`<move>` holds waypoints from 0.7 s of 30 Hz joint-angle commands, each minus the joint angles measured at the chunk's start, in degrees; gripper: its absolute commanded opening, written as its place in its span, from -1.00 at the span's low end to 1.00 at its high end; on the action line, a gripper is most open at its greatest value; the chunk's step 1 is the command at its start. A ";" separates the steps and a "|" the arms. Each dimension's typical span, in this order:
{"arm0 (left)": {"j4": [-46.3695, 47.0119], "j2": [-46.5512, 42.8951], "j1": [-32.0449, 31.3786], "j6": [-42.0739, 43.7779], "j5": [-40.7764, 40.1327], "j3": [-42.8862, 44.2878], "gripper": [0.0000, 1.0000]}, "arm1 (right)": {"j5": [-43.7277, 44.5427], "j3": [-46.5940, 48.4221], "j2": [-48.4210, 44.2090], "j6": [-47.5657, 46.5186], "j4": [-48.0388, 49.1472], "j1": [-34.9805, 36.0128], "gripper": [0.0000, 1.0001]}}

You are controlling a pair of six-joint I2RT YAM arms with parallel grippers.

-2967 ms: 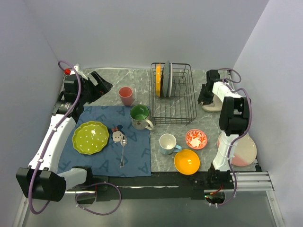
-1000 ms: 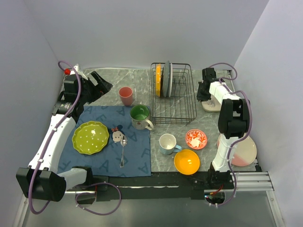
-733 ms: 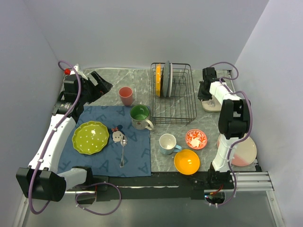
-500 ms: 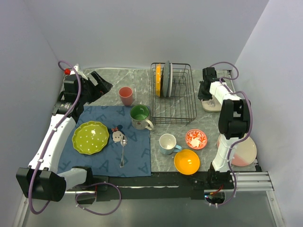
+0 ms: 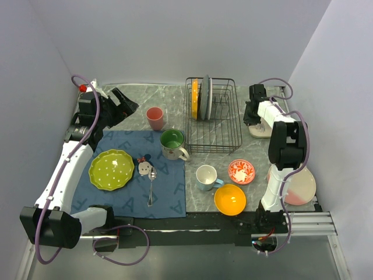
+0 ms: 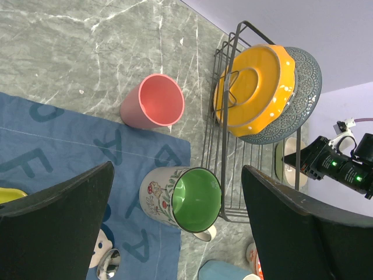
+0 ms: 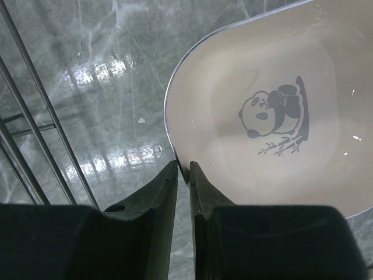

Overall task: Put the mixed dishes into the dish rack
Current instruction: Grab a plate with the right arm

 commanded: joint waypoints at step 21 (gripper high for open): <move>1.43 -1.53 0.26 0.69 -0.11 -0.41 0.93 | 3.80 -0.97 -10.63 2.25 0.85 -0.34 -1.00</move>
